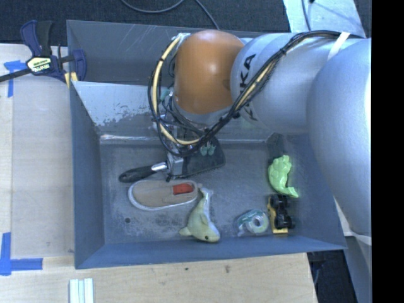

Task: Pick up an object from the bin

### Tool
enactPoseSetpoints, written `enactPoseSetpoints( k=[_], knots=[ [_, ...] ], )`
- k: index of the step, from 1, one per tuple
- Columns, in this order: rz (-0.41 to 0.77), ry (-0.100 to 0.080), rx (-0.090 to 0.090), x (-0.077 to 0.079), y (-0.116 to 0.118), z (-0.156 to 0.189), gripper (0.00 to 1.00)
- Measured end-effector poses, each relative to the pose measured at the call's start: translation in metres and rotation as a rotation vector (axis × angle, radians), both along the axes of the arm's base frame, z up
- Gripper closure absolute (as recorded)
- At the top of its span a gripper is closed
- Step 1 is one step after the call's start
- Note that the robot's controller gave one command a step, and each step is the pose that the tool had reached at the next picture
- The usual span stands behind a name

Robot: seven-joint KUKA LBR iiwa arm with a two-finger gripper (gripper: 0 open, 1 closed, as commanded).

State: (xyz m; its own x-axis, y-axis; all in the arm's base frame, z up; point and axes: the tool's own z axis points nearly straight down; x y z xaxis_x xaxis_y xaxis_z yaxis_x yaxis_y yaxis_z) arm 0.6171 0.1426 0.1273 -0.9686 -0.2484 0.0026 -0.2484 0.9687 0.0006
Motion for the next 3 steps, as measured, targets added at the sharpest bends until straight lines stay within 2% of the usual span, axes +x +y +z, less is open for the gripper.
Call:
enactPoseSetpoints(
  k=[1, 2, 3],
  knots=[
    [0.086, -0.013, 0.002, 0.007, 0.008, 0.016, 0.00],
    [0.301, -0.006, 0.002, 0.010, 0.009, -0.053, 0.00],
    [0.343, -0.013, 0.002, 0.010, 0.010, -0.061, 1.00]
  ],
)
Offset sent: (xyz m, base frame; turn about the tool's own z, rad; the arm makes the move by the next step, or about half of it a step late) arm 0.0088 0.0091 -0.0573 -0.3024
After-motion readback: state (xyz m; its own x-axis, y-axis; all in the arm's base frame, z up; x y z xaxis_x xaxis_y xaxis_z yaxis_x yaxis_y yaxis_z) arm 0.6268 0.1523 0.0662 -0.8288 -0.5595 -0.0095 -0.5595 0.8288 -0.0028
